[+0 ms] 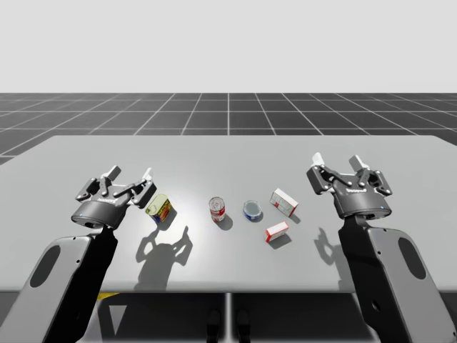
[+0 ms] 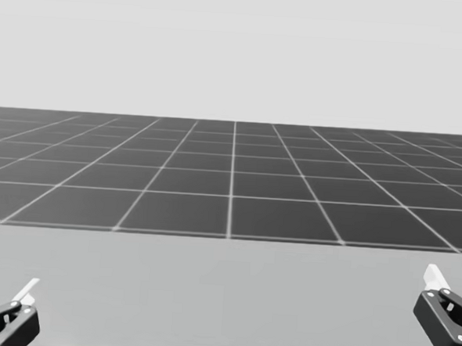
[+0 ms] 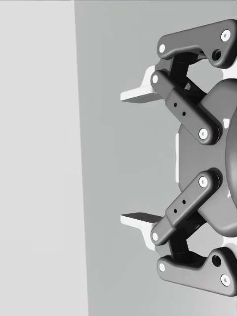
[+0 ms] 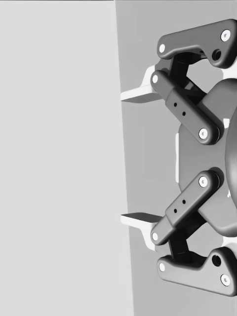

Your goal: Grasp the tuna can and hold it up.

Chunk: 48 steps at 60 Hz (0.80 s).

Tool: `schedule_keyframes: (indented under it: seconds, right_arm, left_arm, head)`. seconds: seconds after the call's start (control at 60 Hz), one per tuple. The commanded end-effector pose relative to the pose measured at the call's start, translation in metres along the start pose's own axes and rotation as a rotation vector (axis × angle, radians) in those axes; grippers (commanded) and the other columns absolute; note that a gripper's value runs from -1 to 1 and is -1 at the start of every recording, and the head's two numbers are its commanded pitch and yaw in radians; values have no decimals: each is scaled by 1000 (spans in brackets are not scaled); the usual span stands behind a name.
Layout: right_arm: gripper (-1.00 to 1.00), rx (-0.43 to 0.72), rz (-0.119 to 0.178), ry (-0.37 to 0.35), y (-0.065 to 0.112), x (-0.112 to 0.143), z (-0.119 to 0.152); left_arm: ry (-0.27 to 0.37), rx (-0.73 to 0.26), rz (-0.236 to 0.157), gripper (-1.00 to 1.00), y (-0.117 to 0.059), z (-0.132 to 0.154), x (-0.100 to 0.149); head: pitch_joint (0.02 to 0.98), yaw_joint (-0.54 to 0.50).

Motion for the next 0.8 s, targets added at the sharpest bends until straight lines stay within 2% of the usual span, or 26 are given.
schedule_keyframes:
  seconds: [0.017, 0.033, 0.217, 0.533, 0.683, 0.767, 0.8]
  right_arm:
    - [-1000, -1, 8, 2, -1, -1, -1]
    - [-1000, -2, 10, 1, -1, -1, -1]
    - [-1000, -2, 20, 1, -1, -1, -1]
    - [-1000, 3, 30, 5, -1, -1, -1]
    - [-1000, 11, 42, 13, 0, -2, -1]
    - [-1000, 21, 38, 27, 1, -3, -1]
    - [-1000, 23, 26, 32, 0, -4, -2]
  left_arm:
    - [0, -2, 0, -1000, 0, 0, 0]
    - [0, -2, 0, -1000, 0, 0, 0]
    - [1, -5, 0, -1000, 0, -1, 0]
    - [3, -12, -5, -1000, -1, -1, 0]
    - [2, -15, -6, -1000, -2, -1, 0]
    - [3, -16, -7, -1000, -3, -1, 0]
    - [3, -17, -7, -1000, -3, -1, 0]
  head:
    - [383, 7]
    - [417, 8]
    - [561, -24]
    - [743, -117]
    - [784, -129]
    - [783, -125]
    - [783, -123]
